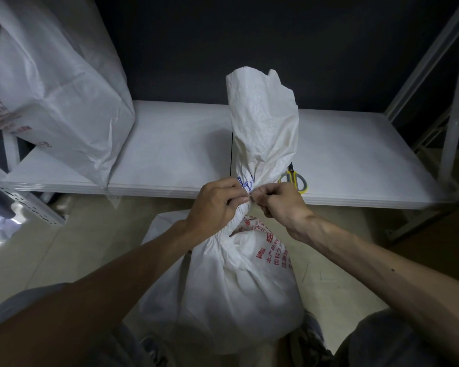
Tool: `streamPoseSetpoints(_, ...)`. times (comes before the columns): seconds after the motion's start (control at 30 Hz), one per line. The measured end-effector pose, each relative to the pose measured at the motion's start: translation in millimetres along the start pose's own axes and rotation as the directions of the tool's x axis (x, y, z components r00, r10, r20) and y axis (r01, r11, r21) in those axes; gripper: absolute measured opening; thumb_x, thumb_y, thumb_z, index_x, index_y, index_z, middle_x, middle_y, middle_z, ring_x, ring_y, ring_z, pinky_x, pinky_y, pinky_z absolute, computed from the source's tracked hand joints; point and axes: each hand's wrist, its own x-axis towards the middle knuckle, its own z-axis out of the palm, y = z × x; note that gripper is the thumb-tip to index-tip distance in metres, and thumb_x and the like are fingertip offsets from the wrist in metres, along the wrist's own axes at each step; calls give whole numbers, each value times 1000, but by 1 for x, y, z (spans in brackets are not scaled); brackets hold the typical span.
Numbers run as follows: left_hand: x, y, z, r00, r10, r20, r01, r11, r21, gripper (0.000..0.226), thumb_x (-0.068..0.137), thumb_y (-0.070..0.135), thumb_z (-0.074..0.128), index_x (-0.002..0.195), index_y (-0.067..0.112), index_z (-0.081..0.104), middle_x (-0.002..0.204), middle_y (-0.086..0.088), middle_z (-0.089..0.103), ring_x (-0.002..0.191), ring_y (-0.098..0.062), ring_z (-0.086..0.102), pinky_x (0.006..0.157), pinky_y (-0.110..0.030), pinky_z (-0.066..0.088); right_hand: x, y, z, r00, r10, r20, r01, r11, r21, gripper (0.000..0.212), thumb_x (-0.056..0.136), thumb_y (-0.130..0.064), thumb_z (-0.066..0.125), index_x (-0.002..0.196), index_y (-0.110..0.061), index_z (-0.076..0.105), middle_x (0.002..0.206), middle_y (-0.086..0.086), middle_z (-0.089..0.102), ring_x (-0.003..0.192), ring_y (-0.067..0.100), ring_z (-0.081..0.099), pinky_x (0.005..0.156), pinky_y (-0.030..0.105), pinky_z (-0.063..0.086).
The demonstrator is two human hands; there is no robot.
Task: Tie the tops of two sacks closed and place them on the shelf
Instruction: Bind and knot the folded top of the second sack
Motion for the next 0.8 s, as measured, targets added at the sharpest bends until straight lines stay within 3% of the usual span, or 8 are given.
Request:
streamPoseSetpoints(0.23, -2, -2, 1, 999, 6, 38, -6, 1000, 11, 8, 86, -1, 66, 81, -2, 71, 80, -9, 63, 70, -20, 59, 65, -31, 49, 6, 2, -4, 978, -67, 198, 124, 949, -289, 34, 99, -18, 47, 68, -16, 61, 51, -13, 52, 47, -1, 43, 56, 20, 33)
streamPoseSetpoints(0.4, -1, 1, 0, 998, 29, 48, -29, 1000, -11, 12, 84, -7, 65, 79, 0, 72, 78, -8, 62, 69, -15, 56, 65, -20, 45, 5, 1, -1, 969, -179, 171, 231, 900, -370, 38, 97, -17, 43, 66, -12, 63, 63, -5, 58, 58, 4, 50, 65, 24, 40)
streamPoseSetpoints(0.53, -1, 1, 1, 999, 26, 47, -25, 999, -24, 7, 86, -2, 68, 82, -1, 73, 78, -8, 62, 68, -17, 58, 62, -27, 48, 6, -1, -6, 974, -132, 185, 199, 890, -410, 37, 96, -20, 44, 71, -3, 65, 69, 8, 61, 63, 12, 51, 67, 33, 42)
streamPoseSetpoints(0.67, -1, 3, 1, 997, 42, 61, -40, 999, -37, 10, 86, -3, 68, 84, 3, 76, 79, -7, 63, 70, -13, 57, 66, -18, 45, 7, -4, -8, 970, -105, 220, 186, 902, -390, 41, 102, -27, 44, 67, -12, 61, 46, -14, 51, 44, 0, 43, 54, 19, 33)
streamPoseSetpoints(0.8, -2, 1, 1, 998, 26, 56, -24, 999, -26, 6, 85, -3, 69, 81, -1, 73, 79, -7, 62, 70, -15, 57, 64, -23, 47, 8, -1, -10, 961, -27, 276, 102, 960, -261, 36, 100, -15, 45, 65, -11, 54, 47, -10, 40, 39, 2, 34, 42, 13, 27)
